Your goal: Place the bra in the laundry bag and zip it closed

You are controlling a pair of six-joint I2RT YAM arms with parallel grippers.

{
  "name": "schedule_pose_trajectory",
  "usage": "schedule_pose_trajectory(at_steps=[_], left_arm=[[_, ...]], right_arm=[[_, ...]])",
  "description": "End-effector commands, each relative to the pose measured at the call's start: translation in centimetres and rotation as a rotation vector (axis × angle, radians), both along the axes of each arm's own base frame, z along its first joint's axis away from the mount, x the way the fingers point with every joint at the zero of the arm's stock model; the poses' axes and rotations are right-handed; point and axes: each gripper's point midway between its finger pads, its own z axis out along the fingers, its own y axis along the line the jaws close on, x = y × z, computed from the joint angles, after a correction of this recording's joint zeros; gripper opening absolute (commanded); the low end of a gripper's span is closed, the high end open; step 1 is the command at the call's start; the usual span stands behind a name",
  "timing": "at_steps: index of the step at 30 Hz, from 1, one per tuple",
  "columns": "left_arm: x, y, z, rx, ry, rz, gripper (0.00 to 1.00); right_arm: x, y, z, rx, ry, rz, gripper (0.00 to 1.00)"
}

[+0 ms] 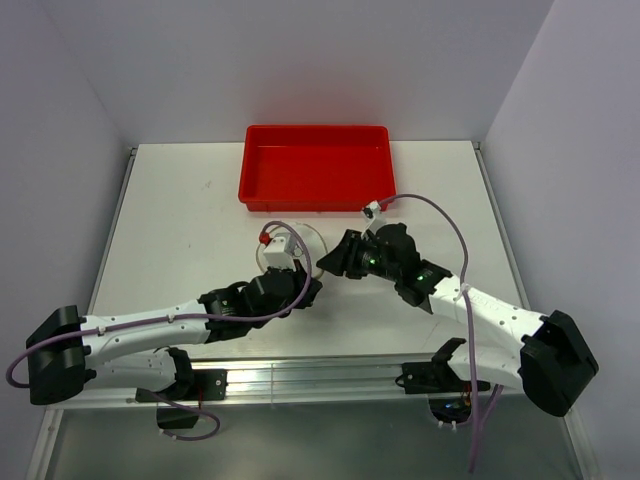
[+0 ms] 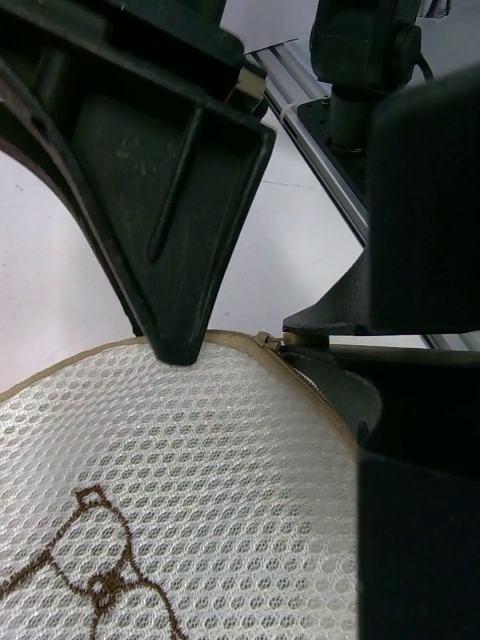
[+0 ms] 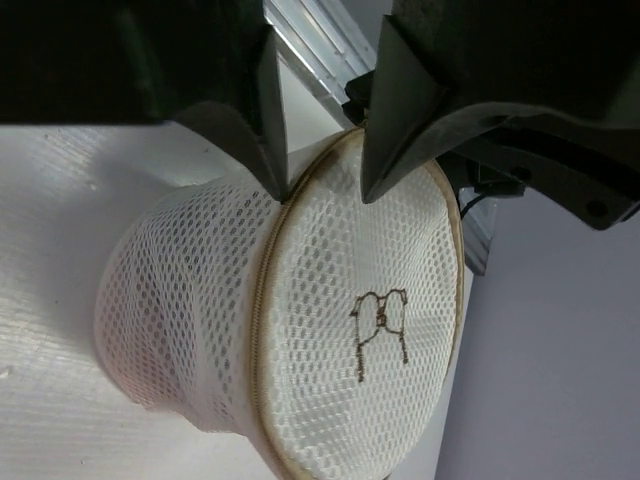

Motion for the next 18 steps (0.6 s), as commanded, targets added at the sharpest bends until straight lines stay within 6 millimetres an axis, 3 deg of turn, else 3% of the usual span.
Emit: schedule_pose_trajectory(at_steps=[1, 4, 8, 11, 18], left_arm=[[0.0, -1.1, 2.3, -0.069, -0.035, -0.027, 0.00], [0.0, -1.1, 2.2, -0.065, -0.033, -0.028, 0.00], [-0.1, -0.7, 1.9, -0.050, -0.032, -0.031, 0.00], [-0.1, -0.1, 1.8, -0.039, -0.036, -0.017, 0.00], [-0.5, 2.6, 0.3, 0.007, -0.007, 0.032, 0.00]], right_arm=[[0.9, 1.6, 2.9, 0.078, -0.052, 0.021, 0.41], [1.2, 1.6, 2.5, 0.061, -0.045, 0.007, 0.32], [1.6, 1.1, 2.2, 0.037, -0.049, -0.016, 0.09], [2.1, 0.5, 2.2, 0.006, -0.065, -0.041, 0.00], [4.7, -1.0, 1.9, -0.054, -0.087, -0.079, 0.00]])
